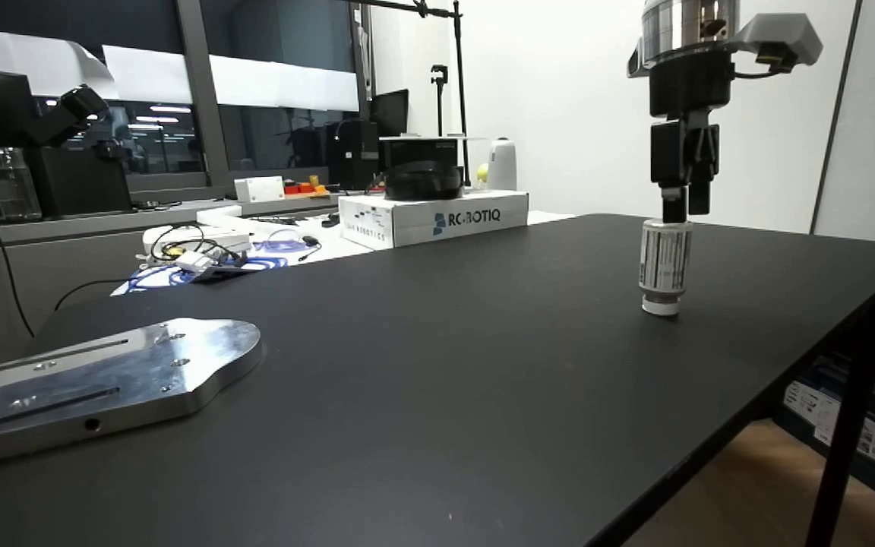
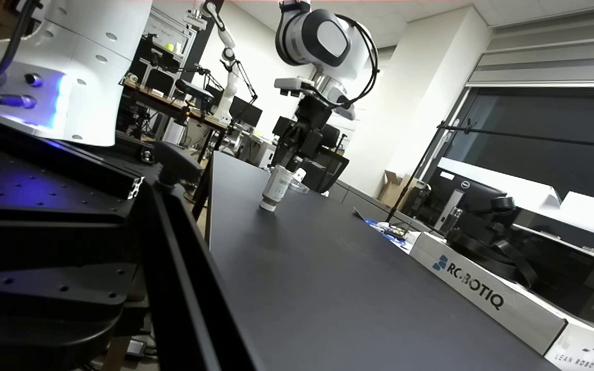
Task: Pick the bottle and move it slightly down the table
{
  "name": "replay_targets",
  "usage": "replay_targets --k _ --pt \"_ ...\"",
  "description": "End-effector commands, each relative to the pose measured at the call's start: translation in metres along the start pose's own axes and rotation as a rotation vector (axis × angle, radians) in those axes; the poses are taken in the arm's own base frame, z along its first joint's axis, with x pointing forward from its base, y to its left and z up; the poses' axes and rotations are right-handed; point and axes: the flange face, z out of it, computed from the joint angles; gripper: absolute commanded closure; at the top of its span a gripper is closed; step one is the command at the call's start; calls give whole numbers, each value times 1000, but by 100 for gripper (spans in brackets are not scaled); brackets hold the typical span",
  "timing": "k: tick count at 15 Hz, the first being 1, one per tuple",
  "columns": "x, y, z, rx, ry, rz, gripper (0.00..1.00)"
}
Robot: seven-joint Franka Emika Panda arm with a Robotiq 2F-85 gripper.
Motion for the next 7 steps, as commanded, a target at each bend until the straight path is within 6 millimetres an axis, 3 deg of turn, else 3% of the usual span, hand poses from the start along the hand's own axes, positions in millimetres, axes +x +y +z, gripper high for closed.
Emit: replay_targets --k 1,4,5,7 --pt "-4 -6 -42 28 -4 4 0" --pt "-9 -12 -60 38 -60 -34 0" --pt "-6 -7 -46 22 -33 -15 0" --pt "-9 -10 -55 28 -49 -28 0"
